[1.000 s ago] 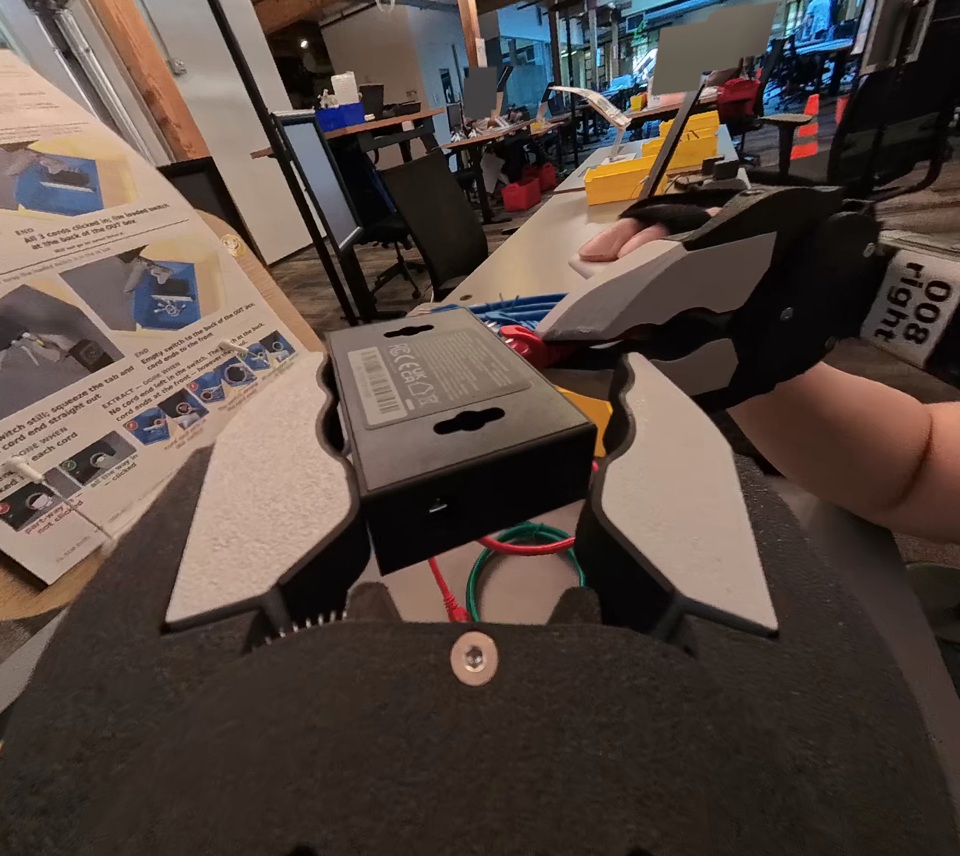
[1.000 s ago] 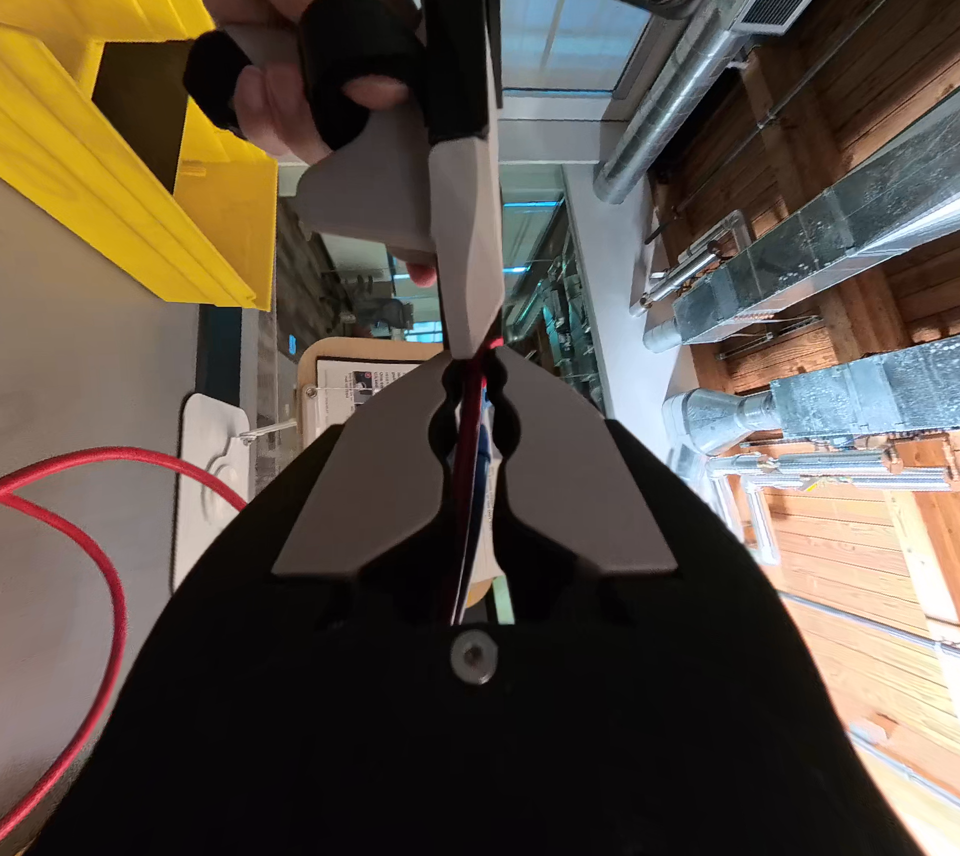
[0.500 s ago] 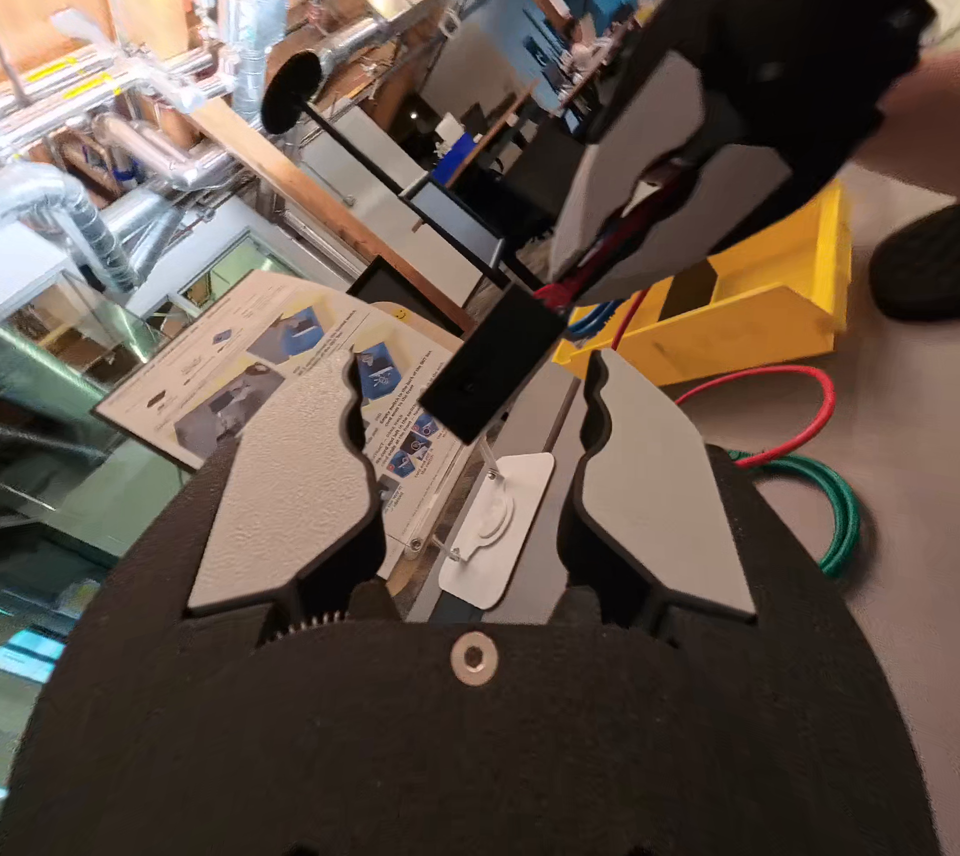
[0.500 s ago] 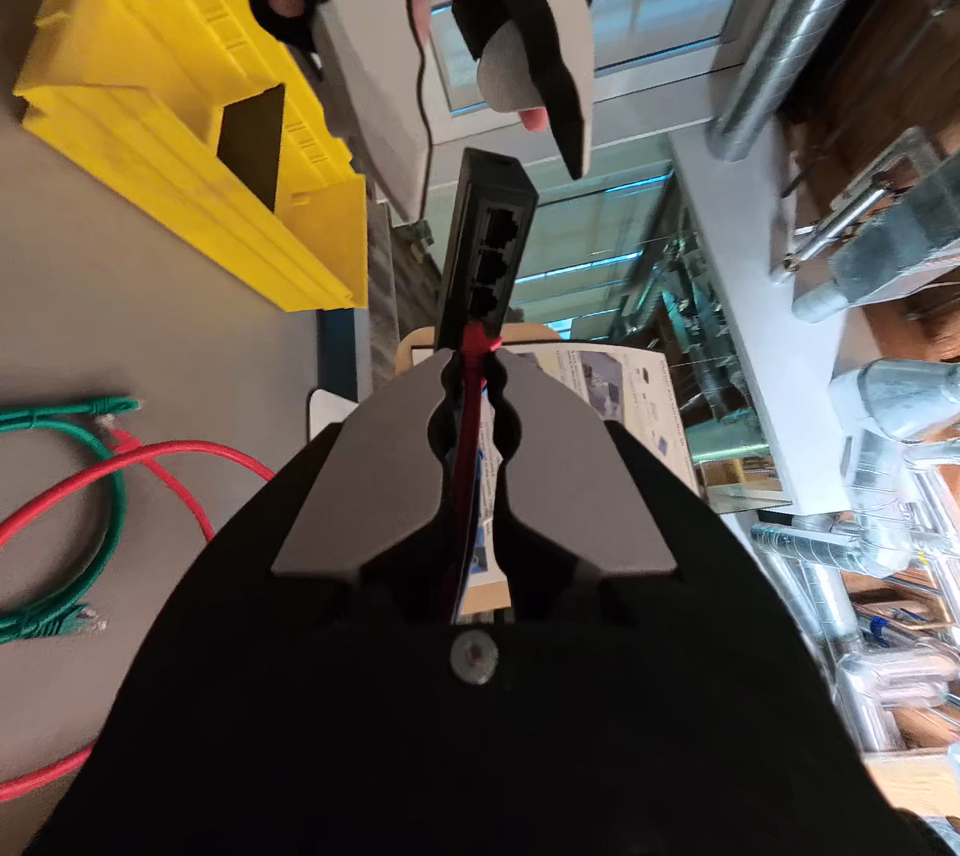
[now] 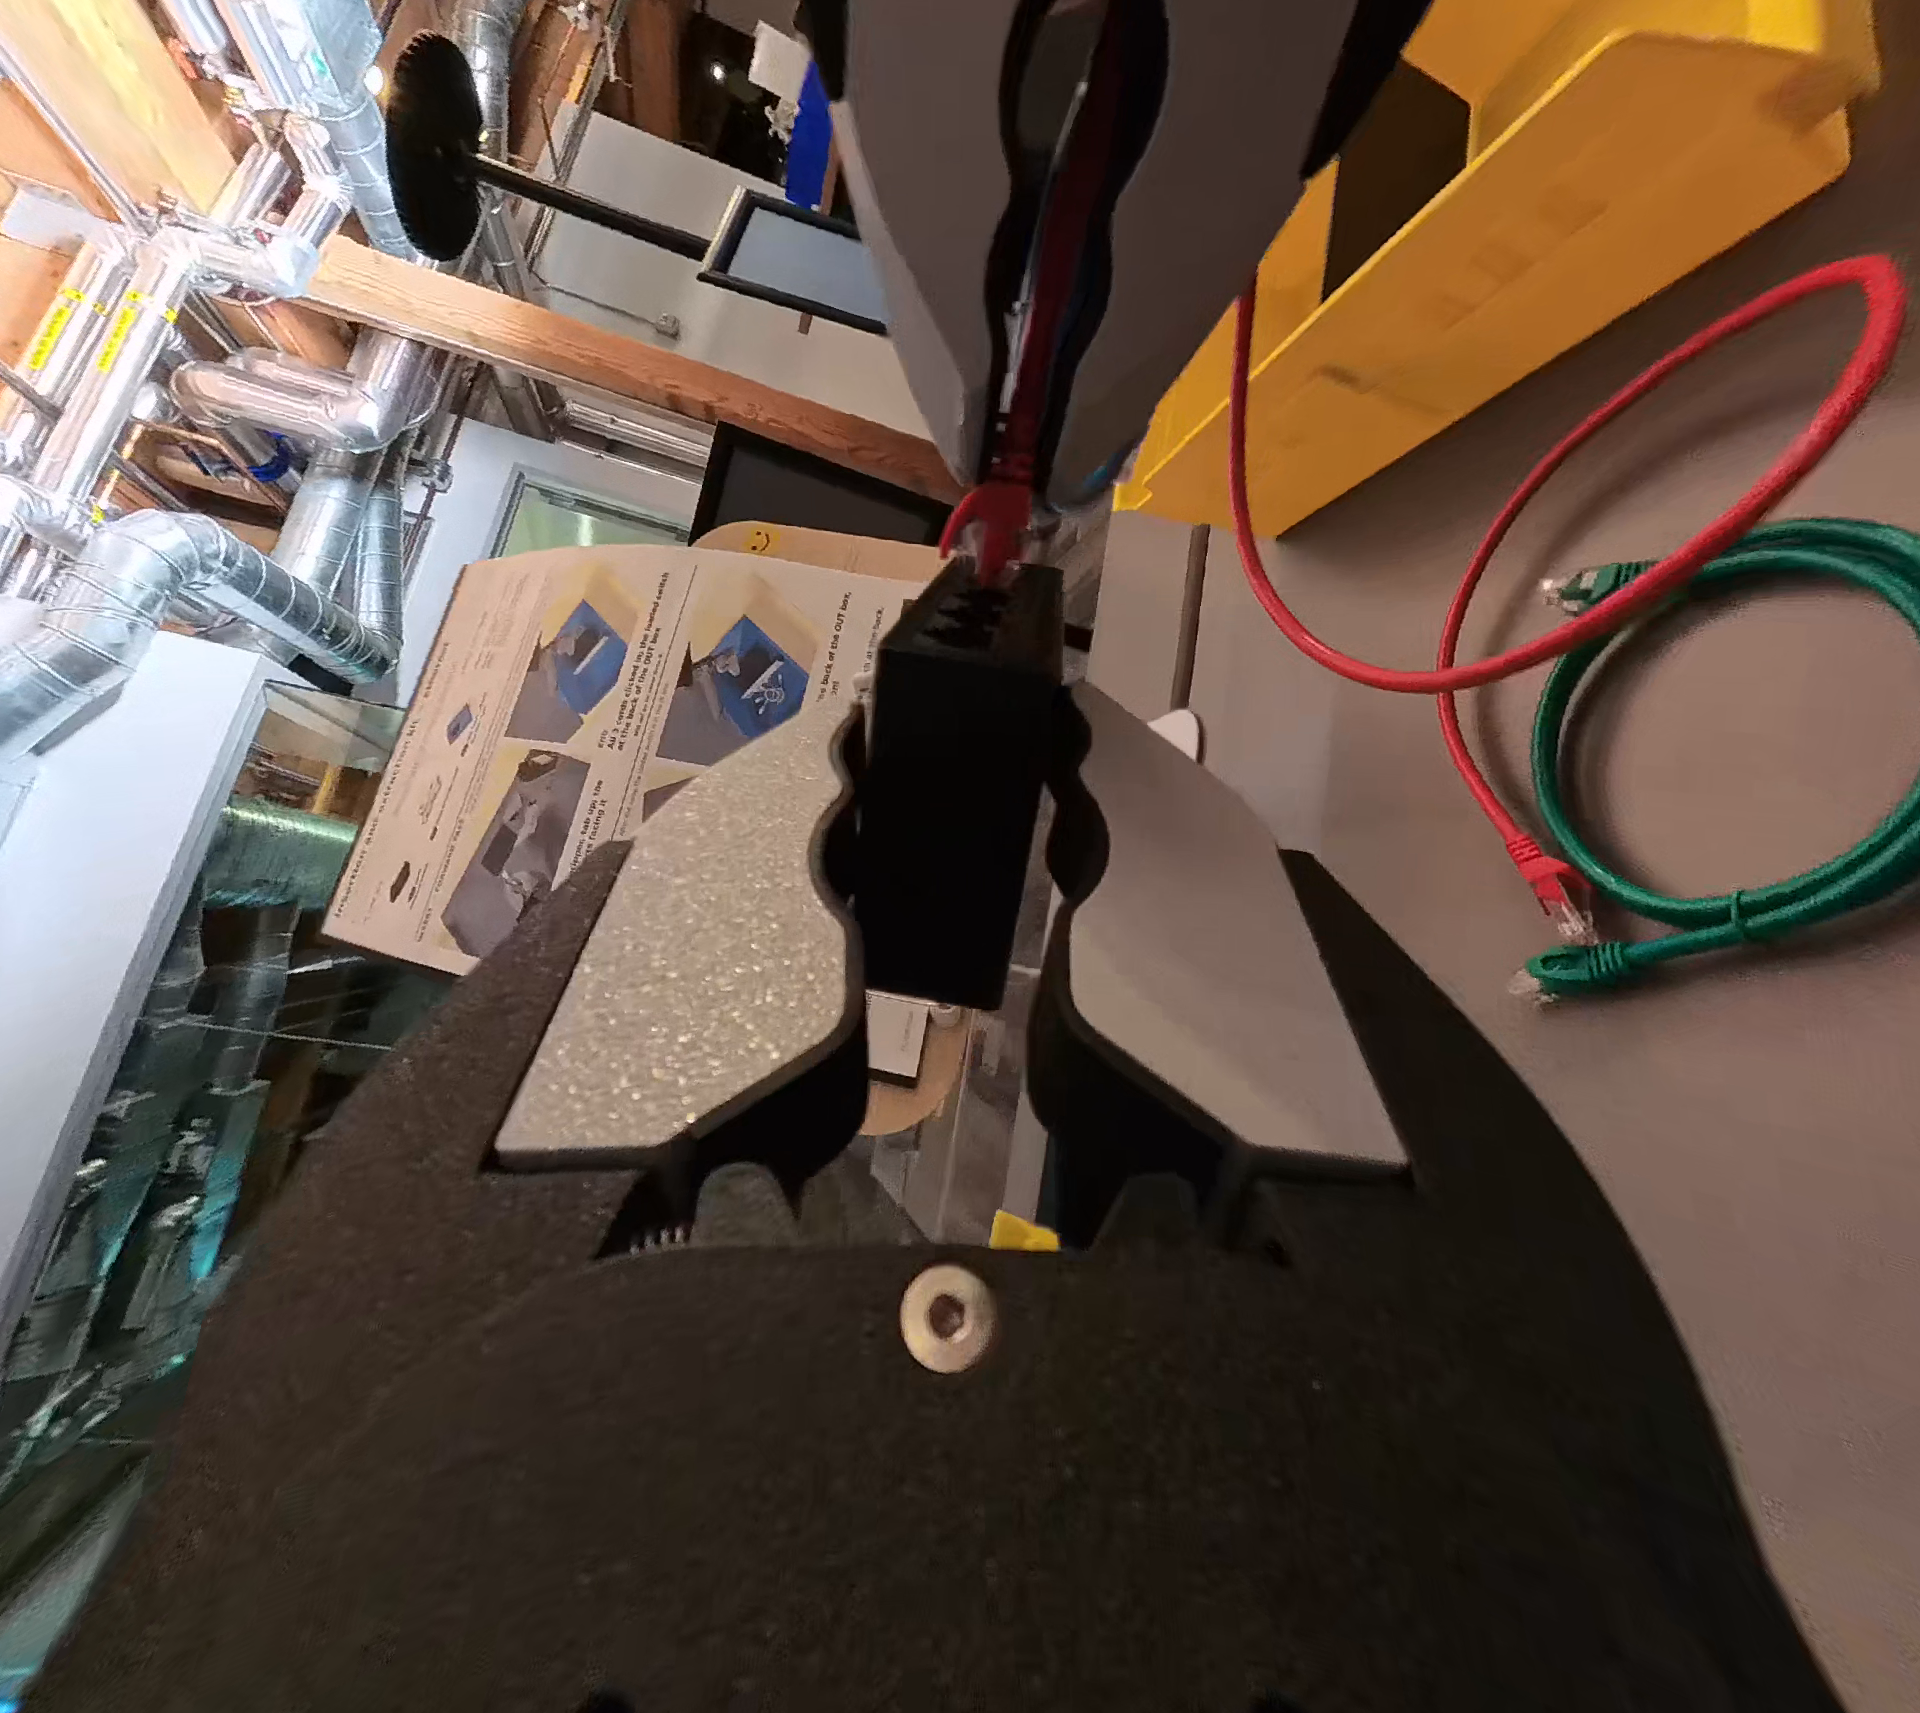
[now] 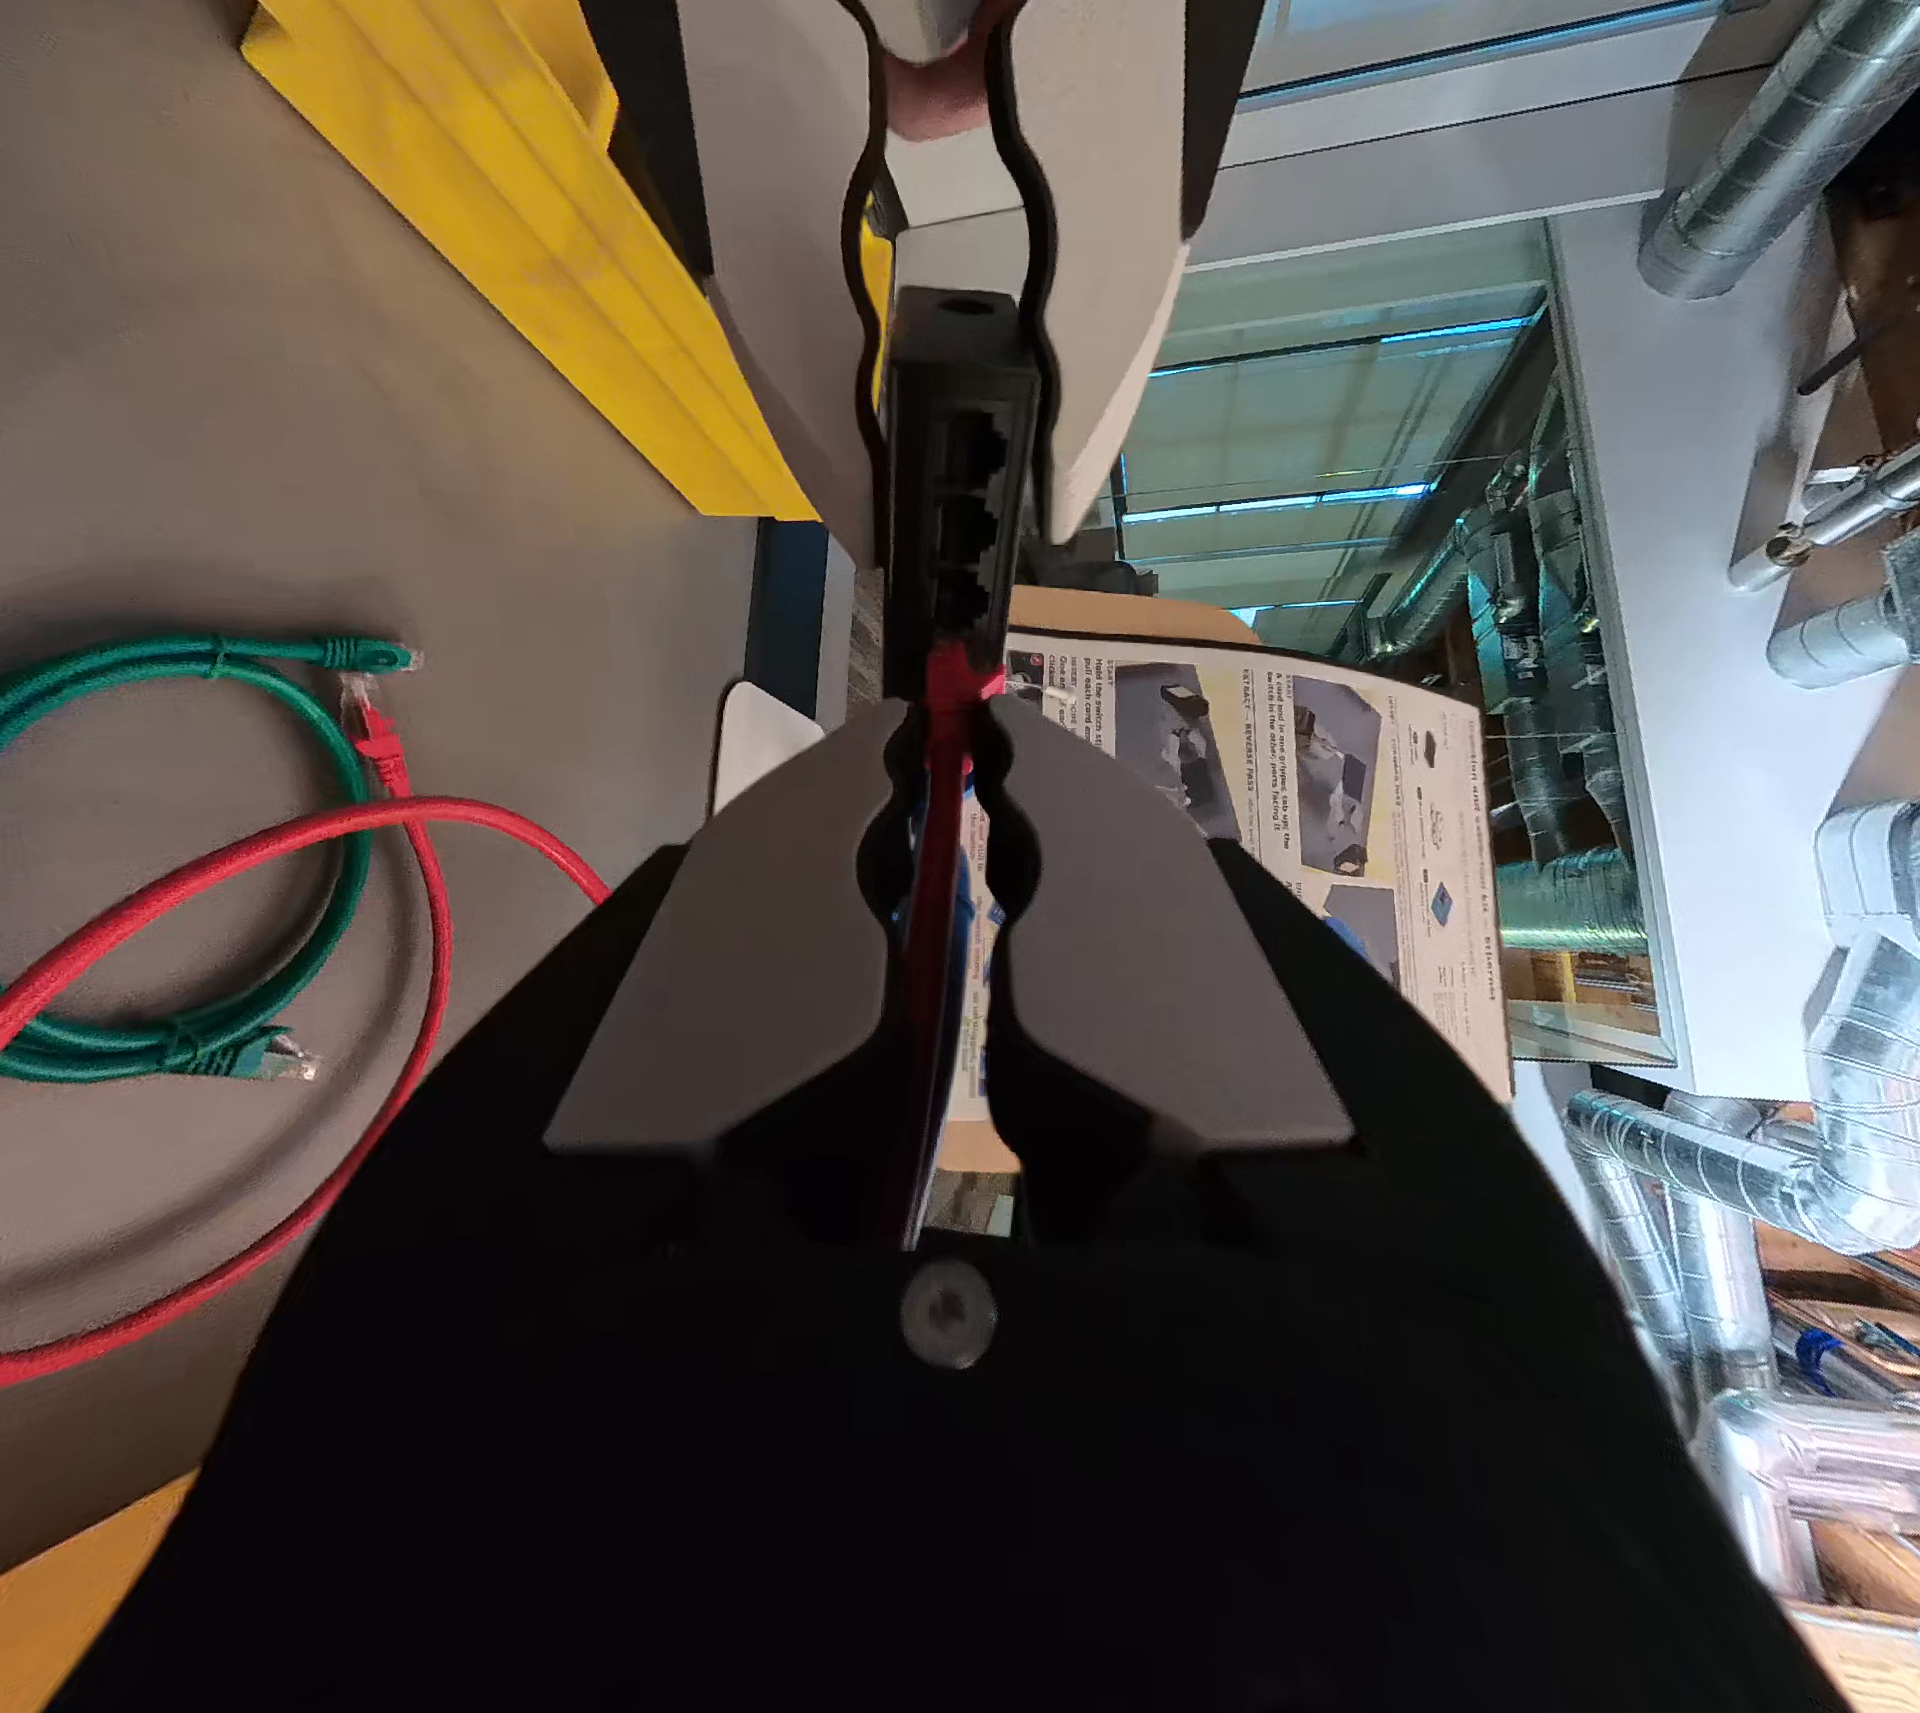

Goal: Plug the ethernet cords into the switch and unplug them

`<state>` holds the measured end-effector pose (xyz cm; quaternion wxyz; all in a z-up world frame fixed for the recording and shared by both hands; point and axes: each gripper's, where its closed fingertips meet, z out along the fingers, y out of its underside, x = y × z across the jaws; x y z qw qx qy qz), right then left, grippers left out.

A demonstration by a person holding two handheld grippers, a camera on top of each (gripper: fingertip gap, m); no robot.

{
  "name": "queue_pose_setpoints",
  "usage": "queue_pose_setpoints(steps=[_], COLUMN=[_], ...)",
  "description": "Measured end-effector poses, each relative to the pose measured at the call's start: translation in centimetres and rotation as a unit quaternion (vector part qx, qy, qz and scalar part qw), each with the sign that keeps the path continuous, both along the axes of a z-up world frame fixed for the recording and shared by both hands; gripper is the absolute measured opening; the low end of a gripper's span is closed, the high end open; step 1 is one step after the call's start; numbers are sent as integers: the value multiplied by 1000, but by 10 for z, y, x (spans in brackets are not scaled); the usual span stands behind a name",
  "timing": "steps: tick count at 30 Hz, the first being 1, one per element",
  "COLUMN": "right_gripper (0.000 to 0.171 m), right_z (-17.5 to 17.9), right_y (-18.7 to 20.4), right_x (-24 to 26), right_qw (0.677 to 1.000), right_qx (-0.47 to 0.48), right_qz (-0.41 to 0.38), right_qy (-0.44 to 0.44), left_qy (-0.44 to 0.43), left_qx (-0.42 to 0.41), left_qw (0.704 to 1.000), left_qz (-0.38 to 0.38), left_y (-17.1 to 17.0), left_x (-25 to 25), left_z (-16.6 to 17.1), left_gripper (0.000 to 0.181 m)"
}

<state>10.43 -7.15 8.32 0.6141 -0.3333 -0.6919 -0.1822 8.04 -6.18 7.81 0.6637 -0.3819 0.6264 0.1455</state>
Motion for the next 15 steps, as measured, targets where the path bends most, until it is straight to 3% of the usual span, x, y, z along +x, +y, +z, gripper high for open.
queue_pose_setpoints(steps=[4, 8, 15], right_gripper=[10, 24, 22], right_z=[-5, -1, 12], right_y=[6, 10, 10], right_x=[4, 3, 8], right_qw=[1000, 999, 997], right_qx=[9, 42, 74], right_qz=[-6, -12, -22], right_qy=[-11, -4, 22], left_qy=[19, 28, 25], left_qx=[0, -7, 37], left_qw=[1000, 1000, 996], left_qz=[4, 14, 79], left_y=[3, 6, 27], left_x=[2, 0, -20], left_z=[-7, -9, 1], left_gripper=[30, 29, 29])
